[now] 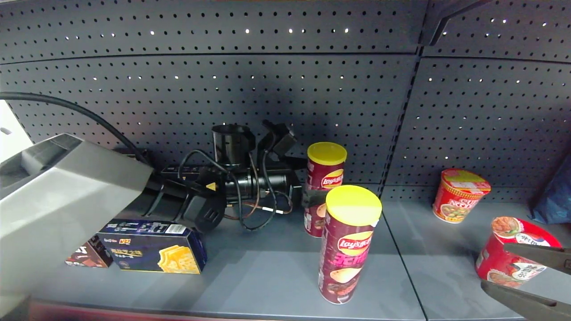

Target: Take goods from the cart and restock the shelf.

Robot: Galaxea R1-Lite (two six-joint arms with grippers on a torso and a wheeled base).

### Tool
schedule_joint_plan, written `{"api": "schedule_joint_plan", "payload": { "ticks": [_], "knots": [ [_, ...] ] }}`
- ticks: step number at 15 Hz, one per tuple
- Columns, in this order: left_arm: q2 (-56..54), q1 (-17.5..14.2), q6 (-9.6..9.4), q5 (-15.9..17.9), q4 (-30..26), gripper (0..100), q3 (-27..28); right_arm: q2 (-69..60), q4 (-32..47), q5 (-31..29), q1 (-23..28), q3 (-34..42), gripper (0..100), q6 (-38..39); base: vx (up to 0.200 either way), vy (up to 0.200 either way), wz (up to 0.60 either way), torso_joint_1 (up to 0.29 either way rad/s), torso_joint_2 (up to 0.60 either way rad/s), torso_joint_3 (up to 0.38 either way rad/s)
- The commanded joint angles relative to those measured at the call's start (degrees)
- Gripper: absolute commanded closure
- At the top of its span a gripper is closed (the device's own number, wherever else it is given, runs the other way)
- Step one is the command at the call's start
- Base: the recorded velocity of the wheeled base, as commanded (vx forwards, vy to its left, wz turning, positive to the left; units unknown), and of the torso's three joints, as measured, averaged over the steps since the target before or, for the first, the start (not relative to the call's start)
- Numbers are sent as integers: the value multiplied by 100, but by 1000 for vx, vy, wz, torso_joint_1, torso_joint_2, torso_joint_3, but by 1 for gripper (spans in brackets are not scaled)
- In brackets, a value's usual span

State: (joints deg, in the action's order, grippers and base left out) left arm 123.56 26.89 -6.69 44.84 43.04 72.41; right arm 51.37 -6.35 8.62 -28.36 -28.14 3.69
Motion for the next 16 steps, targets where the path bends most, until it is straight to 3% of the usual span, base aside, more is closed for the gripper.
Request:
{"api": "schedule_joint_plan", "payload": {
  "ticks": [1, 6, 11, 13, 14, 16],
  "knots": [
    [-412, -88, -131, -1, 108, 0, -465, 242, -15, 8, -12, -25, 0, 0, 0, 0, 0, 0, 0, 0],
    [-1027, -554, -131, -10, 723, 0, -1599, 901, -24, -71, 14, -157, 0, -35, 0, 0, 0, 0, 0, 0],
    [-1827, -1037, -139, -28, 723, 0, -2372, 1973, -332, -853, -311, -236, 0, -44, 0, 0, 0, 0, 0, 0],
    [-2020, -1098, -148, -203, 723, 0, -2618, 2193, -358, -976, -478, -219, 0, -27, 0, 0, 0, 0, 0, 0],
    [-2047, -1116, -157, -502, 828, 0, -2688, 2386, -376, -1152, -566, -210, 0, 17, 0, 0, 0, 0, 0, 0],
    [-2135, -1107, -148, -1724, 1039, 0, -2829, 2650, -393, -1521, -654, -122, 0, 184, 0, 0, 0, 0, 0, 0]
  ]
}}
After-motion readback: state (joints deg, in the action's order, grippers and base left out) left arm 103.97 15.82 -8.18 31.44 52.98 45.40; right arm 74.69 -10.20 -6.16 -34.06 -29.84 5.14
